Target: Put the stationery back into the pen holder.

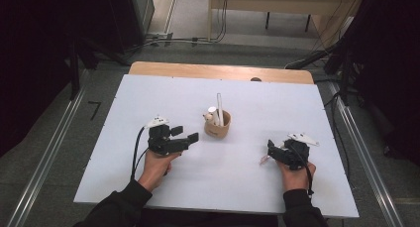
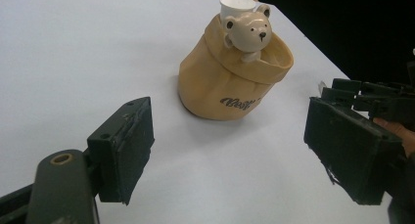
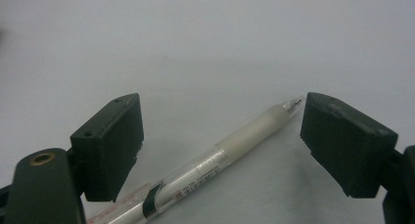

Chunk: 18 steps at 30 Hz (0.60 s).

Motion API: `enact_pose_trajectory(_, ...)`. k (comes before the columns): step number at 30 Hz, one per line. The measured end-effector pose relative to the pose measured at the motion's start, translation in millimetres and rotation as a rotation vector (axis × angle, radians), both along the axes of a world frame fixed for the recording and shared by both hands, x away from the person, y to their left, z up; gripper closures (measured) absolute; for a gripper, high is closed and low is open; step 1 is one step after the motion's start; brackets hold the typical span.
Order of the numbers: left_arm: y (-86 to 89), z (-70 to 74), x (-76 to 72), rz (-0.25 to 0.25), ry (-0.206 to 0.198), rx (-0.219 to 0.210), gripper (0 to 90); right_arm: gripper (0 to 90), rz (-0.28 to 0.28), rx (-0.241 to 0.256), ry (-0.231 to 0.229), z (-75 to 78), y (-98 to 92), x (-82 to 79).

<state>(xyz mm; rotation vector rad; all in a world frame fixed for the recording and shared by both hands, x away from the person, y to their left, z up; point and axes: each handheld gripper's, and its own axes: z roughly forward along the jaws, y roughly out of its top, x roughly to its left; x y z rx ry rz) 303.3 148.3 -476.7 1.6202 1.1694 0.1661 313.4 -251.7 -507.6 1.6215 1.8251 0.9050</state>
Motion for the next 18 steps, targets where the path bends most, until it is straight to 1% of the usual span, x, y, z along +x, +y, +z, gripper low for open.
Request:
enact_pose_trajectory(2,0.0,0.0,0.0,-0.001,0.000,0.000,19.3,16.9,-0.001,0.000,0.002,-0.2,-0.5,0.4)
enact_pose_trajectory(6,-0.2,-0.2,-0.2,-0.001,0.000,0.000,19.3,17.6,-0.013,-0.005,0.024,-1.0,0.0,2.4)
enact_pose_trajectory(12,-0.9,-0.3,-0.7,-0.001,0.000,-0.002,19.4,21.1,-0.032,-0.010,0.052,-2.1,-0.2,5.4)
enact_pose_trajectory(15,-1.2,-0.5,-0.7,-0.001,0.000,-0.002,19.3,22.2,-0.036,-0.018,0.052,-2.2,0.3,5.5)
enact_pose_trajectory(18,-1.4,-0.7,-0.8,0.000,0.002,-0.003,19.4,25.5,-0.047,-0.036,0.052,-2.3,1.7,5.6)
